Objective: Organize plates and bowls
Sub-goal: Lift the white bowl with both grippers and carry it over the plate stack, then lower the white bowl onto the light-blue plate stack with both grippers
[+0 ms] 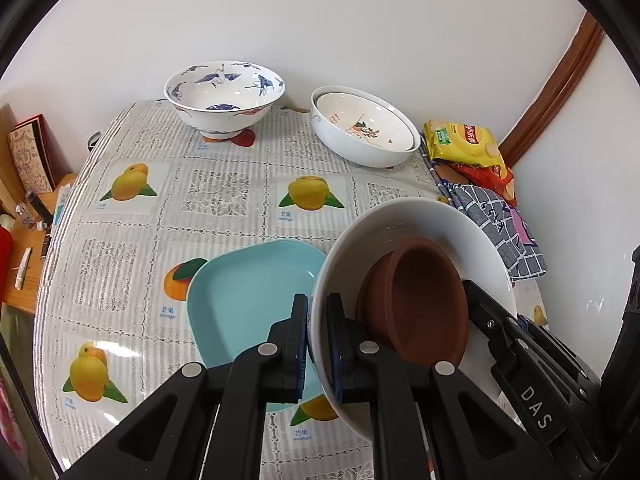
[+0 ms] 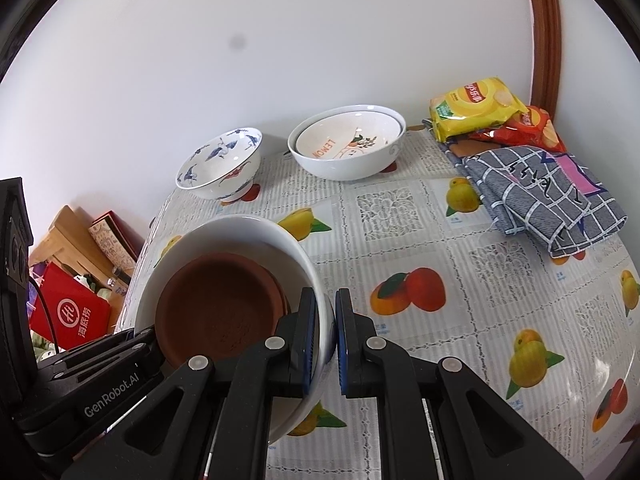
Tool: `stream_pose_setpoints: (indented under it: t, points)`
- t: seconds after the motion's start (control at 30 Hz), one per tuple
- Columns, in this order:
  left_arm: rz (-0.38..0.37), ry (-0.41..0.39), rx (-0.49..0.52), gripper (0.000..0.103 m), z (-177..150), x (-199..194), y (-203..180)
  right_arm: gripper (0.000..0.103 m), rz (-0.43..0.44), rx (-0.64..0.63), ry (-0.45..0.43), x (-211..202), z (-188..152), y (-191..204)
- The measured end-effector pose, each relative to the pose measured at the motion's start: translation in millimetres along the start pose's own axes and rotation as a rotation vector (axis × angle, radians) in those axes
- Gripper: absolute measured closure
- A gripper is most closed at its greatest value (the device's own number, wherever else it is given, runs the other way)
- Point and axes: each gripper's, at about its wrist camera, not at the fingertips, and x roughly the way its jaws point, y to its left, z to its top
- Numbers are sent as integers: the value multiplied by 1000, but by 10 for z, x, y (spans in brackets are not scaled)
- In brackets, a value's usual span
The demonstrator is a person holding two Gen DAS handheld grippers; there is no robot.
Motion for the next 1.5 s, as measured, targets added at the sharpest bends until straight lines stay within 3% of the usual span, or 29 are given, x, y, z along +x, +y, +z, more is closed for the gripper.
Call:
stream_pose_setpoints:
  t: [0.97, 1.5]
  points:
    - [40, -4, -60, 93, 143, 43, 396, 93, 43, -55, 25, 306, 90, 346]
    - [60, 32, -86, 93, 77, 227, 576, 93, 53, -68, 70, 546, 1, 426]
